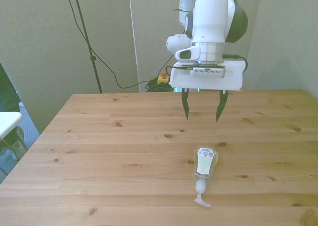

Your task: Stand the sanitizer

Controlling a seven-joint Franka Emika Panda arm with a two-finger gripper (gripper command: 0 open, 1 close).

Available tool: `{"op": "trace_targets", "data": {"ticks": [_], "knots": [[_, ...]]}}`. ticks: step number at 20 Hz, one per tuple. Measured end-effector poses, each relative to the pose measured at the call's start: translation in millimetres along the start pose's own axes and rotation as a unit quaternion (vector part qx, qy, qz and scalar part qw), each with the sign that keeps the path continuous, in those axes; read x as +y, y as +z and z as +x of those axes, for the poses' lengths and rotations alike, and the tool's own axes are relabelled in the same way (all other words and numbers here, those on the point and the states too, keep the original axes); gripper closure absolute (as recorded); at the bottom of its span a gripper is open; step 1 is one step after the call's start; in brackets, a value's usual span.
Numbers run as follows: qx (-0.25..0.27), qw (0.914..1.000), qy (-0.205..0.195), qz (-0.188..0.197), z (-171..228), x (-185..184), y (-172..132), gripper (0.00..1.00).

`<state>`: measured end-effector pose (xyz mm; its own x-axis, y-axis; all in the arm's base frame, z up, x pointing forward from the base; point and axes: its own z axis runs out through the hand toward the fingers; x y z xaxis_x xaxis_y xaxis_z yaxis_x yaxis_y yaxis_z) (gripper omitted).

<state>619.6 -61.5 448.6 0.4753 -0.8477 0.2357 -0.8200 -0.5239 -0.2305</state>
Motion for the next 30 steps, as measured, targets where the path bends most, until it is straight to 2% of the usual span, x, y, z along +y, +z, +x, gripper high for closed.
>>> {"op": "trace_targets", "data": {"ticks": [4, 9, 20, 21, 30], "knots": [[0.018, 0.9996, 0.016, 0.011, 26, -30, 33, 0.00], [0.031, 0.9992, 0.022, 0.014, 34, -64, 62, 0.00], [0.030, 0.9992, 0.022, -0.014, 42, -85, 121, 0.00], [0.028, 0.9992, 0.023, -0.018, 43, -86, 124, 1.00], [0.015, 0.9989, 0.030, -0.033, 47, -86, 132, 1.00]]}}
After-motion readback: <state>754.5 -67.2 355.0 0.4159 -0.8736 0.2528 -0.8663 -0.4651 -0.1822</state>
